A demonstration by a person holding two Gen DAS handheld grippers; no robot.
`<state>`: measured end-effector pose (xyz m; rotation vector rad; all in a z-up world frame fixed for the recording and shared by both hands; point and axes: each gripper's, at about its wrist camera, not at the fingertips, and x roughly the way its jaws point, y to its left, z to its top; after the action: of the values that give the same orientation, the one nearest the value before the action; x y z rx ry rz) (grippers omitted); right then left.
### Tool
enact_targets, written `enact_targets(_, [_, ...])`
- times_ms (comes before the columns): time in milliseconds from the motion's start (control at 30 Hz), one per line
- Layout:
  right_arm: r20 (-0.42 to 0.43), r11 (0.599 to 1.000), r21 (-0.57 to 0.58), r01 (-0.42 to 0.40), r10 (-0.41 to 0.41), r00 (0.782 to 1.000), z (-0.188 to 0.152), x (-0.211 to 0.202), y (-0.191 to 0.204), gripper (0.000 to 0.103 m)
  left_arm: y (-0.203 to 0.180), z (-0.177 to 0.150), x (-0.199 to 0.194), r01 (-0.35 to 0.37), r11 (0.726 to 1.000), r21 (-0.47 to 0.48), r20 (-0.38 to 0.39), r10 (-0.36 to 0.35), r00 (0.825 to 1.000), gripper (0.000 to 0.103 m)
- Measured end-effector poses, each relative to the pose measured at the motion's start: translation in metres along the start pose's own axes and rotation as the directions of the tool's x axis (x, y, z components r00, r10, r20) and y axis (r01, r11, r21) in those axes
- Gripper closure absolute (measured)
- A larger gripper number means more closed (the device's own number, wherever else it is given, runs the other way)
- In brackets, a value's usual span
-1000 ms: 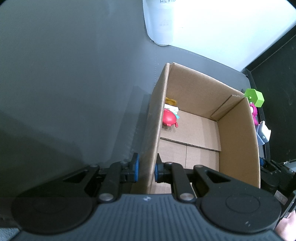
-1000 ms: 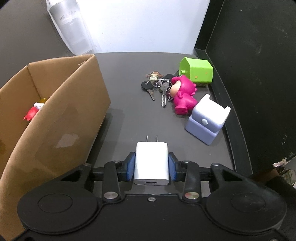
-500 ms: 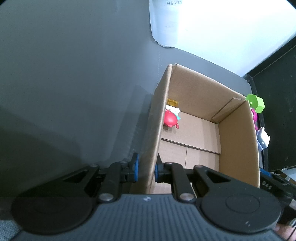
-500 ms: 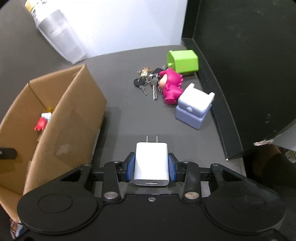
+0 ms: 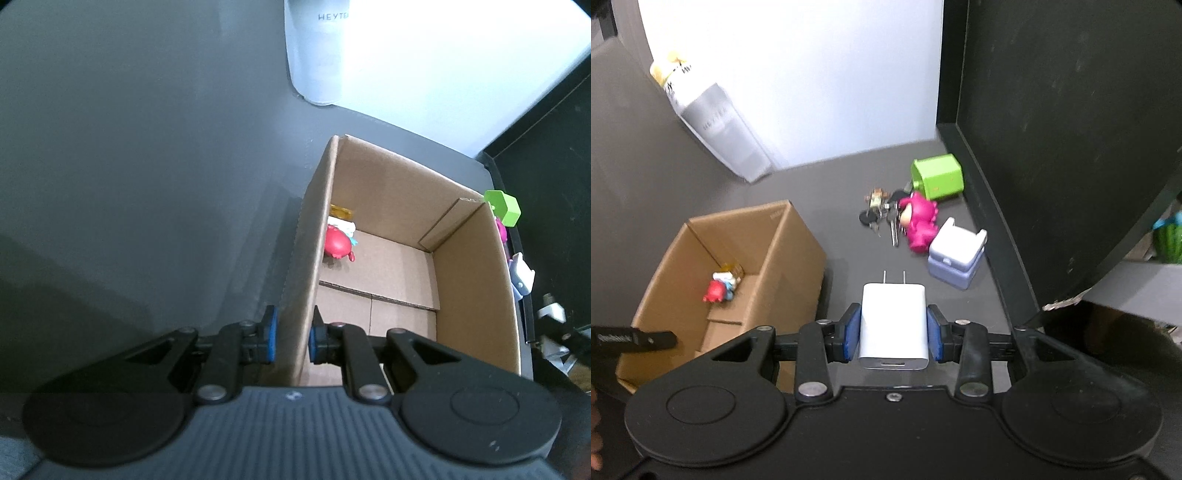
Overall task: Organize rigid objects
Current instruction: 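Lift the white plug charger with the right gripper and carry it over the box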
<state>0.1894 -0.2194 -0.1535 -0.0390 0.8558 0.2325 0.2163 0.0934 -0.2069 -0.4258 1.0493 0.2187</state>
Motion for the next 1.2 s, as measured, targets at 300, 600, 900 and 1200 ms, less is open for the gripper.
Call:
enact_targets(300, [0.073,1.0,0.001,-0.007,0.007,0.997,0.022,-0.04,0.016,0.066,-0.006,-0.001,0.005,0.014,1.0,0.014,0.021,-0.014,1.0,0.089])
enact_targets(600, [0.103,1.0,-0.011,-0.022,0.023,0.994,0.034,-0.053,0.044,0.066,0.004,-0.005,-0.001,0.059,0.998,0.024,0.02,-0.059,0.998,0.088])
enact_targets(900, [0.075,0.999,-0.024,-0.044,0.046,0.996,0.034,-0.047,0.073,0.066,0.003,-0.009,-0.001,0.102,0.994,0.03,0.013,-0.103,0.995,0.088])
enact_targets(1200, [0.029,0.997,-0.045,-0.058,0.06,0.998,0.032,-0.038,0.101,0.066,0.006,-0.011,-0.002,0.12,0.993,0.024,0.014,-0.12,0.993,0.088])
